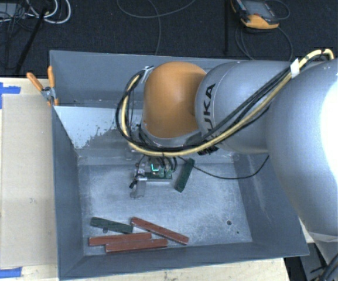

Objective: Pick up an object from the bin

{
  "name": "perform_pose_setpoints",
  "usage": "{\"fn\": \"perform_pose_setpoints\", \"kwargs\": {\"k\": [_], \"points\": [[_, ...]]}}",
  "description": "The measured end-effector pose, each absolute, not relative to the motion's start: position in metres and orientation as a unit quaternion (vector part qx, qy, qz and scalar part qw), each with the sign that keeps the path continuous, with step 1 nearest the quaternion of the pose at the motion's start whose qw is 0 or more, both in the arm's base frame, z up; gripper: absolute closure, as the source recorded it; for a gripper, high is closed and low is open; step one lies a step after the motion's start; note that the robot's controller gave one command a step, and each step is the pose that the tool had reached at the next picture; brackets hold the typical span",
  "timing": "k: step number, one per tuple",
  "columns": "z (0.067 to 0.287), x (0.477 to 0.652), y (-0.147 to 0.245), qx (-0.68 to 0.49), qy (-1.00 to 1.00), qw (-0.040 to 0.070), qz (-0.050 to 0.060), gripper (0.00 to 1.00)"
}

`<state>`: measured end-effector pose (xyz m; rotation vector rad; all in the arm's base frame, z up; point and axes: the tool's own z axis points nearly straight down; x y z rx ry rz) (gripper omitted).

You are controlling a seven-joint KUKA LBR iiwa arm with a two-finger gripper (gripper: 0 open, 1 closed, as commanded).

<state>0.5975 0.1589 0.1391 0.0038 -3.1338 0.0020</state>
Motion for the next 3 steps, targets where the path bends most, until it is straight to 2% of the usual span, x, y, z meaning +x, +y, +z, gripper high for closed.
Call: {"fn": "perform_pose_setpoints", "kwargs": {"k": [1,2,3], "points": [[0.088,0.613,0.109,0.042,-0.999,0.003,0.001,0.0],[0.069,0.618,0.112,0.065,-0.998,0.001,0.0,0.0],[0.07,0.619,0.112,0.063,-0.998,0.0,0.0,1.0]]}}
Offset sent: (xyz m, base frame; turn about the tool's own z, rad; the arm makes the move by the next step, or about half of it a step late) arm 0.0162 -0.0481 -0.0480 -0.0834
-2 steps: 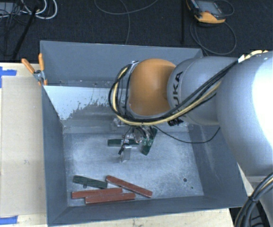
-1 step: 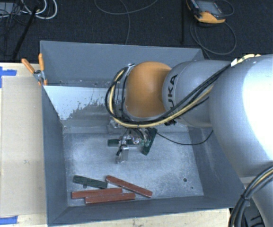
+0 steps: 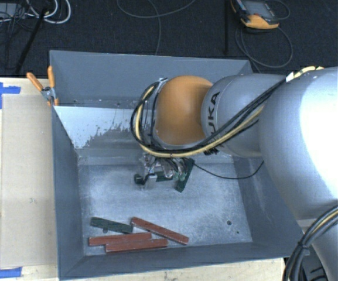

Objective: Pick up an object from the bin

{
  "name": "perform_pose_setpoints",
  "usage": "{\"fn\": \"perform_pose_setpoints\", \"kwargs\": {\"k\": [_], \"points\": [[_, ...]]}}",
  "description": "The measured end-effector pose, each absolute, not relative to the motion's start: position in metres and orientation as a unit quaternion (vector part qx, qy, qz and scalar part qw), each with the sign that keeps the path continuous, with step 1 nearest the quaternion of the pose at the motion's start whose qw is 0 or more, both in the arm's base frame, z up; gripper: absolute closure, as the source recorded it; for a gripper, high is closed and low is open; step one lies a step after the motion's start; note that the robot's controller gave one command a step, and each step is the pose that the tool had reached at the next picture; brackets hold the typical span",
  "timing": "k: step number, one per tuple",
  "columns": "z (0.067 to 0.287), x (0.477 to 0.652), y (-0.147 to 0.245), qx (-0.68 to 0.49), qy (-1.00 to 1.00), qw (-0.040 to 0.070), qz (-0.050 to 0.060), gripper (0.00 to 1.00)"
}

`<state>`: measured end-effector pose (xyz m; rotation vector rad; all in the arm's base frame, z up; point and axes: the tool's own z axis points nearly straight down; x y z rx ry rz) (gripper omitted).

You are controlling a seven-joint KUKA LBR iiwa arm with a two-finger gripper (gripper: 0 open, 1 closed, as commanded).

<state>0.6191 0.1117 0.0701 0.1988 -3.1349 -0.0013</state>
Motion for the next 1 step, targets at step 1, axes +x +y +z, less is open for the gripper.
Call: {"fn": "perform_pose_setpoints", "kwargs": {"k": [1], "points": [[0.1956,0.6224,0.1095,0.144,-0.99,-0.005,0.0,1.0]]}}
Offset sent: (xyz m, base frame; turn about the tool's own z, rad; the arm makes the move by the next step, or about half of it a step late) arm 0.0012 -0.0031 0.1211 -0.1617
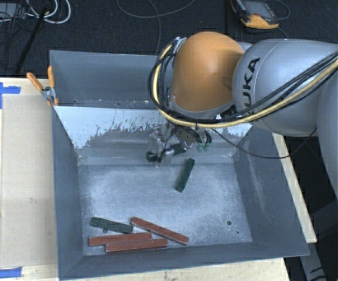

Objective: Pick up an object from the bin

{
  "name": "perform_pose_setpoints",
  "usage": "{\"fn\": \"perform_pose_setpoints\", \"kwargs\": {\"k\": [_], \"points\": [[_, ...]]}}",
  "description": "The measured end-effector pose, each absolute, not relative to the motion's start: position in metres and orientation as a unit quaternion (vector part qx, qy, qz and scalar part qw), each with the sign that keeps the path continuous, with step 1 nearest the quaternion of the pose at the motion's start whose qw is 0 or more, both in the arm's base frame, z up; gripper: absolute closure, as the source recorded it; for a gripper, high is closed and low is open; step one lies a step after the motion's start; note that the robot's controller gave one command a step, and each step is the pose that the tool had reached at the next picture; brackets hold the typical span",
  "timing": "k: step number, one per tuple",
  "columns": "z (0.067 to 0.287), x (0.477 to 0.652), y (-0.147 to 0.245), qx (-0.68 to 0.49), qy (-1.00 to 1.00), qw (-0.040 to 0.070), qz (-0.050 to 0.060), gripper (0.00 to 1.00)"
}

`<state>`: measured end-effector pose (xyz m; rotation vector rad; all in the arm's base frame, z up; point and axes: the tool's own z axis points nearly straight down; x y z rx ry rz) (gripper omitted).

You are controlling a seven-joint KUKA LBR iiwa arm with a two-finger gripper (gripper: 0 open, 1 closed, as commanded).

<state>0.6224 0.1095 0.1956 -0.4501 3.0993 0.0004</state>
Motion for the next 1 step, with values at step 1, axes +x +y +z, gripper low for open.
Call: {"fn": "perform_pose_setpoints", "kwargs": {"k": [1], "points": [[0.2287,0.6073,0.1117,-0.152,0.988,0.003,0.0,1.0]]}}
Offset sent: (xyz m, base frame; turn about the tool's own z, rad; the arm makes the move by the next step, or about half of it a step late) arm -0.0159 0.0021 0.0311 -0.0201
